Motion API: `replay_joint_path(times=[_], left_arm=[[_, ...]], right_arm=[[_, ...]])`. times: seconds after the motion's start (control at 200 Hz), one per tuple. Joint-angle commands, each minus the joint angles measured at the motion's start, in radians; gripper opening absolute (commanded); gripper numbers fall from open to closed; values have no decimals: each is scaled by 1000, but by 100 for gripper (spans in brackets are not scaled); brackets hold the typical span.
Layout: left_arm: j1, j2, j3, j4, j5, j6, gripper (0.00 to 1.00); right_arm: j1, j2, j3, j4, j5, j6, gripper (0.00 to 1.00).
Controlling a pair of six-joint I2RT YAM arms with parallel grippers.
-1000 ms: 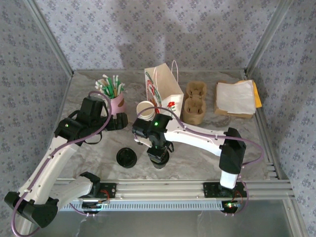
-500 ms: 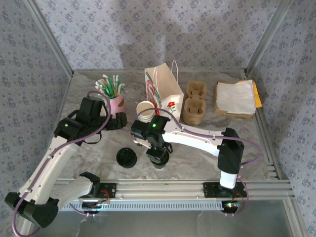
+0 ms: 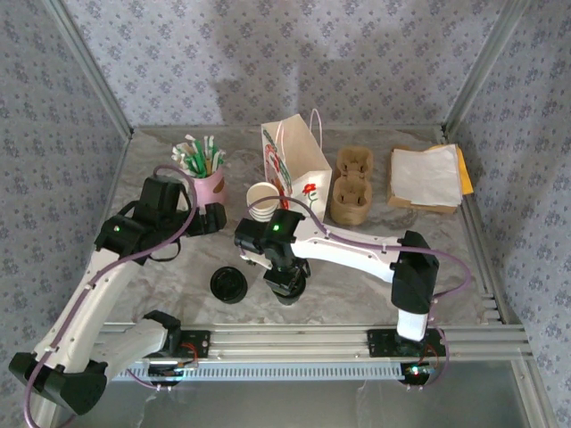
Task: Pack the takeout coffee
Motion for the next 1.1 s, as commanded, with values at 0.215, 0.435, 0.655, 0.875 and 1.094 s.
replay_joint_path(times=[0.215, 0.435, 0.655, 0.875, 1.094], left_arm=[[8, -19, 15, 4, 11, 7, 100], [8, -9, 24, 9, 24, 1, 100], [8, -3, 41, 2, 17, 10, 100], [8, 5, 69, -22, -32, 0, 100], [8, -10, 48, 15, -28, -8, 100]], right_arm=[[-19, 35, 34, -76, -23, -3, 50], [-32, -2, 72, -111, -1, 0, 53], [-53, -49, 132, -128, -7, 69, 56], [-107, -110, 200, -190, 14, 438, 59], [-110, -260, 81, -112, 32, 826, 65]])
